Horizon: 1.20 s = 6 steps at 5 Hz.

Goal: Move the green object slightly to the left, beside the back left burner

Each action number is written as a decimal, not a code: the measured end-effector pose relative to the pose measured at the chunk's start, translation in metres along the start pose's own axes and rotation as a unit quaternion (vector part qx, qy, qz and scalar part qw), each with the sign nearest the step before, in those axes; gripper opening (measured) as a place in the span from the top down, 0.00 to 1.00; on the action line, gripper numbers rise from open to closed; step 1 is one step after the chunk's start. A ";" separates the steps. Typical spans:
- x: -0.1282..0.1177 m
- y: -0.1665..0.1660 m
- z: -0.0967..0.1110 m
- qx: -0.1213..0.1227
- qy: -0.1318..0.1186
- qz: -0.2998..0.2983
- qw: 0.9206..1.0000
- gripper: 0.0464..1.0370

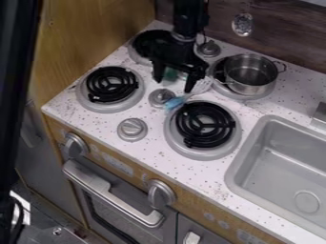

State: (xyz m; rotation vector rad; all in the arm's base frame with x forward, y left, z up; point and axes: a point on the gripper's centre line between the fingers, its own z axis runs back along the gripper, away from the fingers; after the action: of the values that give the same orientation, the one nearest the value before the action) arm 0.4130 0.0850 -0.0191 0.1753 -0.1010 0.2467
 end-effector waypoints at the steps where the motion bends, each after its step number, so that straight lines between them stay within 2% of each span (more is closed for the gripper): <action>1: 0.024 0.012 -0.006 0.007 -0.025 0.026 0.999 0.04; 2: 0.044 0.029 0.000 0.027 -0.044 0.049 0.997 0.04; 3: 0.052 0.038 0.001 0.031 -0.053 0.060 0.996 0.04; 5: 0.050 0.029 -0.024 0.006 -0.015 0.087 0.996 0.04; 6: 0.054 0.025 -0.029 -0.004 -0.014 0.092 0.996 0.09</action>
State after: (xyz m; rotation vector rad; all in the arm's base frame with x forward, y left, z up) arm 0.4605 0.1269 -0.0369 0.1611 -0.1460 0.4267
